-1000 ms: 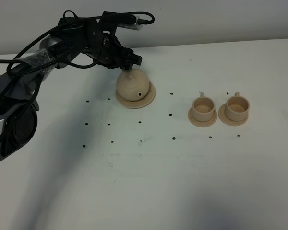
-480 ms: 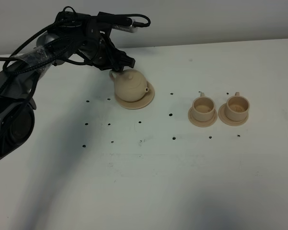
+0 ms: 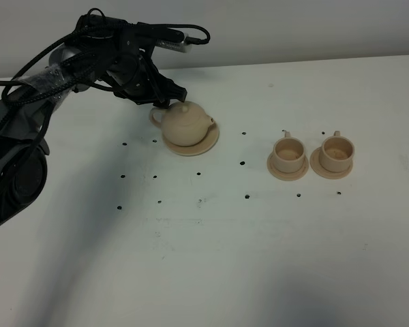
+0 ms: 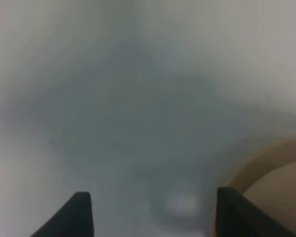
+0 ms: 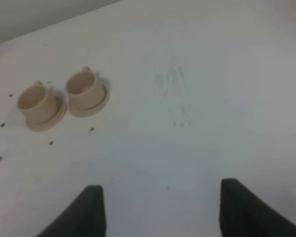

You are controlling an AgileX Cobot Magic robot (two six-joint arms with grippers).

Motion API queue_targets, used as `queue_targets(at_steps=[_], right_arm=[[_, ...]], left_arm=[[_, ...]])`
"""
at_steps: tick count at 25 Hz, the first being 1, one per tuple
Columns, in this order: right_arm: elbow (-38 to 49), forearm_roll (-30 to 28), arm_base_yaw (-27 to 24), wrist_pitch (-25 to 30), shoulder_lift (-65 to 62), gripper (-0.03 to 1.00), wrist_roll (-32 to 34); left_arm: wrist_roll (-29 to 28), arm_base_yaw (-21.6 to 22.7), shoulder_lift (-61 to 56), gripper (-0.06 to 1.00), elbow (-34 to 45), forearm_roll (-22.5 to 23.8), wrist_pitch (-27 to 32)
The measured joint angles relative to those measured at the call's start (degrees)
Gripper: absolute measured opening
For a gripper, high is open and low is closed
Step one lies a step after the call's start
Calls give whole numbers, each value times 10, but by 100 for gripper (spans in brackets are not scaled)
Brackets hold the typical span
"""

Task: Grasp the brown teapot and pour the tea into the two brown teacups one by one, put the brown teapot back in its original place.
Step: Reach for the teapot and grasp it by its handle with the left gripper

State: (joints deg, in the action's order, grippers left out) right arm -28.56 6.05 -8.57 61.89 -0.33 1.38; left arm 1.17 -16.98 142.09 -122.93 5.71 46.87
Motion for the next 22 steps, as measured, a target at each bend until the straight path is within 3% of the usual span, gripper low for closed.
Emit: queue_targets(at_steps=[22], right_arm=[[0, 0, 0, 0, 0, 49, 0]], left_arm=[[-3, 1, -5, 53, 0, 4, 81]])
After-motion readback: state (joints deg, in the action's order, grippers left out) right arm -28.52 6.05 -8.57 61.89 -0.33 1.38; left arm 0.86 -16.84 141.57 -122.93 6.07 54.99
